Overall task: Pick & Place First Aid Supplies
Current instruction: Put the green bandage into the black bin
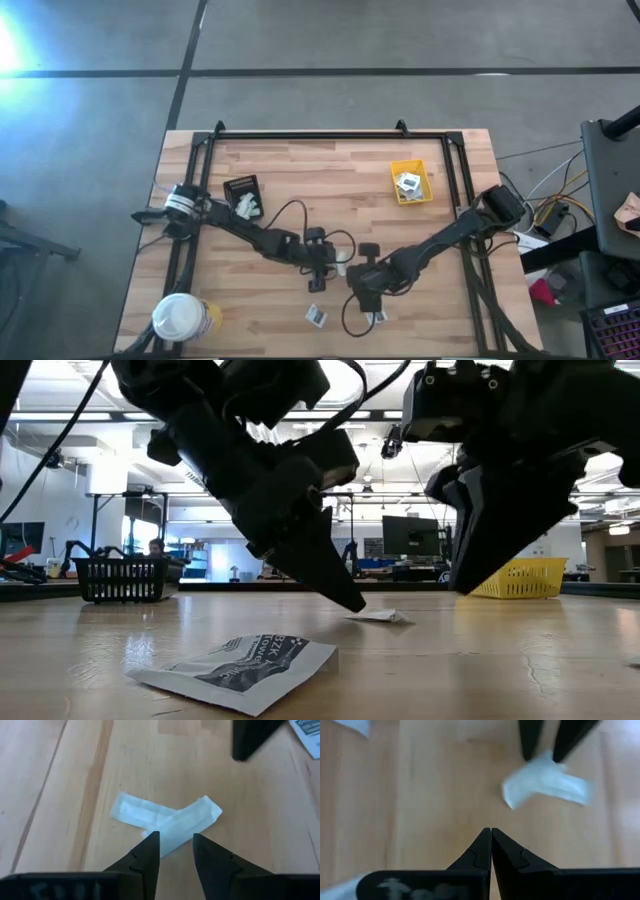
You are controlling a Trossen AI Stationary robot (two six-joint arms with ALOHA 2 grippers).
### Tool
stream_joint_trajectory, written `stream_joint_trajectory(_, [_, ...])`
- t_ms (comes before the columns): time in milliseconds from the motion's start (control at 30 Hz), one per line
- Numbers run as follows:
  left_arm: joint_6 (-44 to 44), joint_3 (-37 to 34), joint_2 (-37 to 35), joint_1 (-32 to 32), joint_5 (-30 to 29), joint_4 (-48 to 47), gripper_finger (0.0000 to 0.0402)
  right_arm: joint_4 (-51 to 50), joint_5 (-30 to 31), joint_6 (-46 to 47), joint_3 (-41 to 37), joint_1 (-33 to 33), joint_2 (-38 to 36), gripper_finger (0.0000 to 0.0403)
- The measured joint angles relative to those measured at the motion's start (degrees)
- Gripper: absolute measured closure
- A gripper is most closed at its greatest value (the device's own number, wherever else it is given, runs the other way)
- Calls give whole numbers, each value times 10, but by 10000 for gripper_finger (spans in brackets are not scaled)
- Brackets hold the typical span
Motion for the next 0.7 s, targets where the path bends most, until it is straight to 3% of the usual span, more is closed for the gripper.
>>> stream_joint_trajectory(200, [-14,0,2,3,0,-13,307,106,-7,-1,-33,-1,3,394])
stream_joint_trajectory(533, [-54,-2,2,3,2,-20,358,135,3,-43,-24,-12,3,393])
stream_joint_trajectory(700, [-80,-7,1,3,3,-16,380,135,-16,-48,-25,-35,5,359])
